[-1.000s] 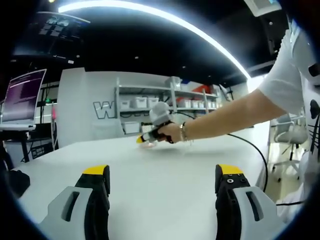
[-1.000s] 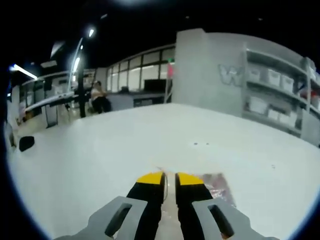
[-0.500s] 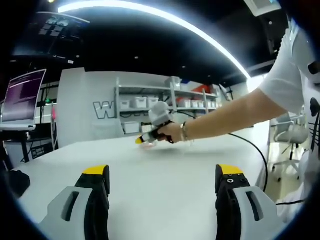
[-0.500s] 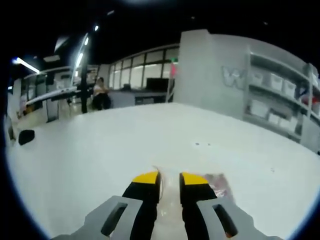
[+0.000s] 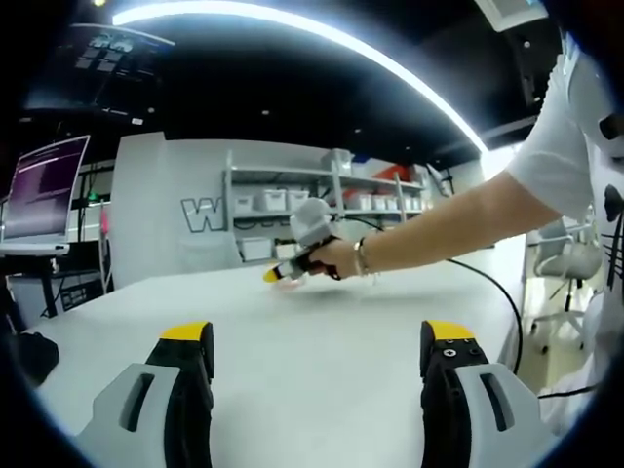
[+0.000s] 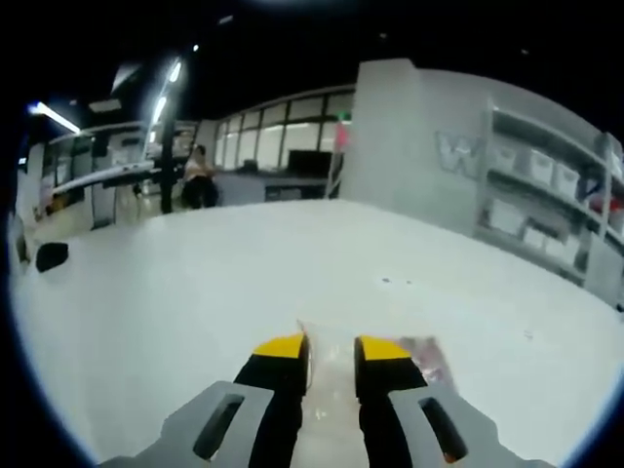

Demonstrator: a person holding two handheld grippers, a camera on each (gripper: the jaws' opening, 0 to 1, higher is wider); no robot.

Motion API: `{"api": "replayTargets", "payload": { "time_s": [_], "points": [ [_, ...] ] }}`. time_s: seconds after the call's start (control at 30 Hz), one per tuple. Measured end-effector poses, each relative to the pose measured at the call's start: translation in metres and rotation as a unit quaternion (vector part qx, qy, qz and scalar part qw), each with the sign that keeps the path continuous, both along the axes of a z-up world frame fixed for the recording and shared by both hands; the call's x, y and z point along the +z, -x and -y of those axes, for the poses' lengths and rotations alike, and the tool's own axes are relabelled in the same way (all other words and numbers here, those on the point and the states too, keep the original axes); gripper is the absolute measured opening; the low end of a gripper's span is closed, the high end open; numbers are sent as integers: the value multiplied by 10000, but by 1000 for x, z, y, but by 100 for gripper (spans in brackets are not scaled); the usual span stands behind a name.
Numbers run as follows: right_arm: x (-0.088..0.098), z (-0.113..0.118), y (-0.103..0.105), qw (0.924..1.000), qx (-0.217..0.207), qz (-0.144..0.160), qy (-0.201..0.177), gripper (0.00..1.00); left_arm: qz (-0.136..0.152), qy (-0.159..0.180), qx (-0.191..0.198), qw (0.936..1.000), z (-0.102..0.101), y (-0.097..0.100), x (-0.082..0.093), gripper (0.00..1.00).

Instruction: Open the resealable bag by pulling the two sides of the seal apart until the entire bag opening is separated and visibly accessible.

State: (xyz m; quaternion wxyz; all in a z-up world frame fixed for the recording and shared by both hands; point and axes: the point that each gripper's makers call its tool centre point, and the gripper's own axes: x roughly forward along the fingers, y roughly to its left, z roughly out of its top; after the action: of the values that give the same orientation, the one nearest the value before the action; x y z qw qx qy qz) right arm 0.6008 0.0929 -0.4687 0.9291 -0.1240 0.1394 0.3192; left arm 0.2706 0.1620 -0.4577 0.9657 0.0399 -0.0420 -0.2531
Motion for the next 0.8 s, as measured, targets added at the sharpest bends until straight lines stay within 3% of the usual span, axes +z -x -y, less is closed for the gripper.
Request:
{"api": "replayTargets", "payload": {
  "time_s": [0.8],
  "points": [
    [-2,-14,29,9996,249,26,100,29,36,-13,51,10000,-2,-1,0,86]
  ]
}}
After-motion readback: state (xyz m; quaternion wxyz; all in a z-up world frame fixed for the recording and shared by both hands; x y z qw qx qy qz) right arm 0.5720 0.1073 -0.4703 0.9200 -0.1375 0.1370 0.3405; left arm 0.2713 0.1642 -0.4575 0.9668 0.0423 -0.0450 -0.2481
